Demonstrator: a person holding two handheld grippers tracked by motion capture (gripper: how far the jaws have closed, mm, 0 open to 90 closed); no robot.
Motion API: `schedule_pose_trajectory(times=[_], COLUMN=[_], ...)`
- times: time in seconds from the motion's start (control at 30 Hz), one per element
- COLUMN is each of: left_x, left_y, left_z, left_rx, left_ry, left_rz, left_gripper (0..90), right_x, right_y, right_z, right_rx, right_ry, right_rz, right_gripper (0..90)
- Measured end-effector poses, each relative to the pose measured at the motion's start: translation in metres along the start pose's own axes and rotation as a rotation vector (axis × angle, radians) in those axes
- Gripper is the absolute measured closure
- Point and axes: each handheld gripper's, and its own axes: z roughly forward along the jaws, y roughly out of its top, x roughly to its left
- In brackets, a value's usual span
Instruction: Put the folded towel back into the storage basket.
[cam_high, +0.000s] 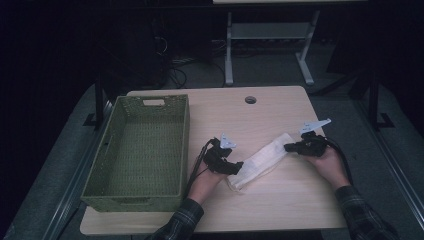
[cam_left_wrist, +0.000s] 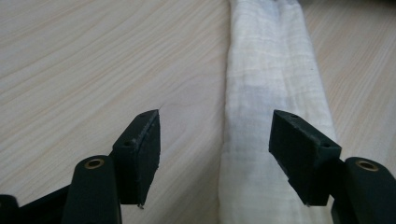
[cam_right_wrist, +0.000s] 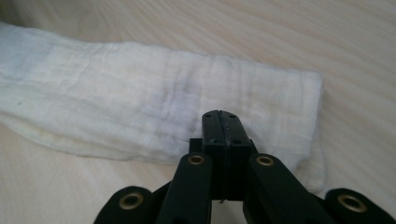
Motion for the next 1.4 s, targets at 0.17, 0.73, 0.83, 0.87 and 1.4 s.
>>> schedule_pose_trajectory(times=[0.17, 0.73, 0.83, 0.87, 1.4], left_x=[0.003, -0.007, -0.010, -0.011, -0.037], left_y=[0.000, -0.009, -0.011, -0.012, -0.020], left_z=[0.004, 0.008, 0.009, 0.008, 0.004], left_rx=[-0.003, 0.120, 0.143, 0.147, 0.171], left_ry=[-0.004, 0.002, -0.023, -0.029, -0.212], left_rz=[-0.009, 0.049, 0.059, 0.071, 0.139], left_gripper=[37.8, 88.8, 89.4, 89.4, 89.6], right_x=[-0.003, 0.014, 0.015, 0.014, 0.018], right_y=[0.016, 0.007, 0.006, 0.006, 0.007], right_z=[0.016, -0.016, -0.016, -0.015, -0.013], right_rx=[-0.005, -0.068, -0.063, -0.065, -0.068], right_ry=[-0.004, -0.032, -0.038, -0.031, -0.027], right_rz=[-0.011, -0.013, -0.021, -0.019, -0.034], right_gripper=[90.0, 68.7, 64.3, 62.8, 56.4])
